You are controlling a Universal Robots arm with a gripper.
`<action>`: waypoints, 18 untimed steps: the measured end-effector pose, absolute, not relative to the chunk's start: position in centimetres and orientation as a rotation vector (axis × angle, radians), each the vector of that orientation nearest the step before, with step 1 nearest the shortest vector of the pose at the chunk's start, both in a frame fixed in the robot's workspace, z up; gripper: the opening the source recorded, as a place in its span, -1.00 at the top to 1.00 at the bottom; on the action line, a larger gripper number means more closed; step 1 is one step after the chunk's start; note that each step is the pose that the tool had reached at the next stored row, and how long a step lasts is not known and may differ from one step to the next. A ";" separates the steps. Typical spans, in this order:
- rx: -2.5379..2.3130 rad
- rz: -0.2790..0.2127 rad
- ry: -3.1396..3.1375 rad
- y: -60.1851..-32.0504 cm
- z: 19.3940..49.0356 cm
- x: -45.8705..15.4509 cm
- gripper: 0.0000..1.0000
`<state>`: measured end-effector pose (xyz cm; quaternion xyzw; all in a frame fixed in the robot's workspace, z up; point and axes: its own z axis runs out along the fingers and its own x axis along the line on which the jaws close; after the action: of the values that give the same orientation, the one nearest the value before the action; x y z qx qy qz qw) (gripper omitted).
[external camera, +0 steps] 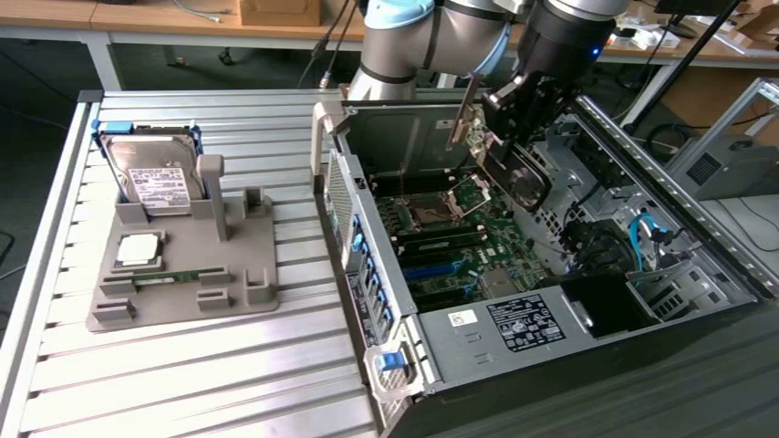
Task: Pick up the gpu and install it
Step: 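Insert the gpu into the slot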
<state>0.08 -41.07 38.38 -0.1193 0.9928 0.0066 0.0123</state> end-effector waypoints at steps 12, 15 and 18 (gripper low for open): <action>-0.457 0.022 3.084 -41.1 38.4 0.1 0.47; -0.484 0.022 3.080 -41.1 38.4 0.1 0.47; -0.505 0.022 3.076 -41.1 38.4 0.1 0.47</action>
<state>0.07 -41.07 38.38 -0.1618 0.9867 0.0071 0.0120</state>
